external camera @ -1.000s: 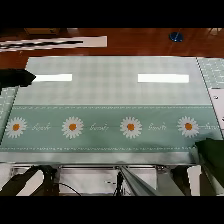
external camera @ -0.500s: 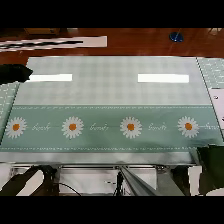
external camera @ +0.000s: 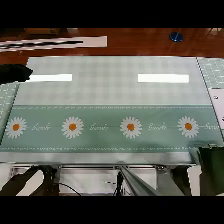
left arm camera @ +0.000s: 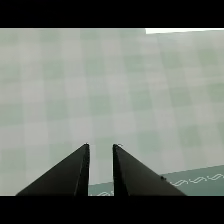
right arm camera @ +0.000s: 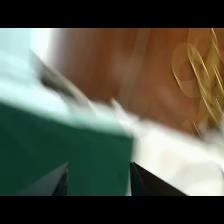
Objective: Fold the shirts.
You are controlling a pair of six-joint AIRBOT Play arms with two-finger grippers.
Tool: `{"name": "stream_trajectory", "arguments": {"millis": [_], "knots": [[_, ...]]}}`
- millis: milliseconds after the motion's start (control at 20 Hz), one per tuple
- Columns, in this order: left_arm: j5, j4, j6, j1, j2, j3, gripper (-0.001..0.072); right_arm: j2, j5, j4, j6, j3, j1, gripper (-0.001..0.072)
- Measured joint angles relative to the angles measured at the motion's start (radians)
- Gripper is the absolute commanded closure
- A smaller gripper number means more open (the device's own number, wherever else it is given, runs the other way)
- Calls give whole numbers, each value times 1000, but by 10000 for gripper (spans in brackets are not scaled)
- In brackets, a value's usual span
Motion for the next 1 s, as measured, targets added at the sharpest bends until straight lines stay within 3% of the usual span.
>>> {"name": "stream_trajectory", "arguments": {"millis": [50, 100, 250, 400, 500, 700, 1000], "knots": [[0, 0, 0, 0, -11, 0, 204, -22, -97, 132, -7, 31, 52, 283], [0, 0, 0, 0, -27, 0, 117, -58, -171, 268, -11, 63, 110, 285], [-2, -47, 0, -2, -104, 0, 121, -246, -256, 685, -49, 166, 358, 285], [-37, -103, -22, -36, -186, 0, 121, -432, -193, 872, -92, 240, 651, 285], [-82, -63, -59, -93, -224, 0, 121, -511, -136, 855, -103, 267, 833, 285], [-133, 97, -221, -241, -254, 5, 121, -566, -74, 615, -29, 290, 1093, 285], [-122, 350, -408, -417, -265, 28, 121, -543, -48, 406, 50, 297, 1212, 285]]}}
